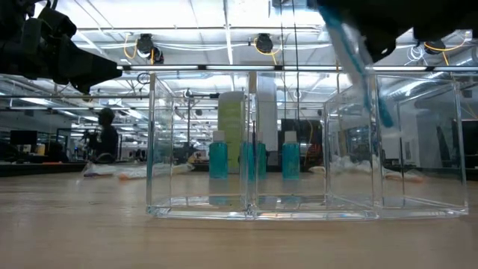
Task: Pick & Place toothbrushing station
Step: Put the blue toothbrush into the transparent organizer, then put the orange toothbrush into the transparent organizer
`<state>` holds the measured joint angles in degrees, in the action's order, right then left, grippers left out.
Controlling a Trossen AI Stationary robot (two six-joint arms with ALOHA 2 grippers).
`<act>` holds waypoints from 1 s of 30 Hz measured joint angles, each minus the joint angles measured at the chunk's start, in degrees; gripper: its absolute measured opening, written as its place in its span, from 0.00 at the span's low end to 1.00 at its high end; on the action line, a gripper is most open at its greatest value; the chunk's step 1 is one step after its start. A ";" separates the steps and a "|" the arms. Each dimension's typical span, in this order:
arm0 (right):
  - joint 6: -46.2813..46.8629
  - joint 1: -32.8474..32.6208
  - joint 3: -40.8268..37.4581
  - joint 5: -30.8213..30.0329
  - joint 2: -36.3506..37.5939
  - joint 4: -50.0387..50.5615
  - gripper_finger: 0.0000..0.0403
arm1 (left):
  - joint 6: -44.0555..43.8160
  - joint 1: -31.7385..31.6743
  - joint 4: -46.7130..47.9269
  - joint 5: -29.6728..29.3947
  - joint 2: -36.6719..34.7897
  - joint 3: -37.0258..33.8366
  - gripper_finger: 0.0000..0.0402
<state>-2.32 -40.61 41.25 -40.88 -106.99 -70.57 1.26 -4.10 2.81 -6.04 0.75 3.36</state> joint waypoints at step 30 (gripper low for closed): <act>-6.39 1.52 0.00 0.39 5.46 5.59 0.49 | 0.00 0.00 0.02 -0.02 -0.02 0.00 0.41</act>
<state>-8.71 -39.09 41.25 -40.49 -101.54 -64.98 1.26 -4.10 2.83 -6.06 0.73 3.36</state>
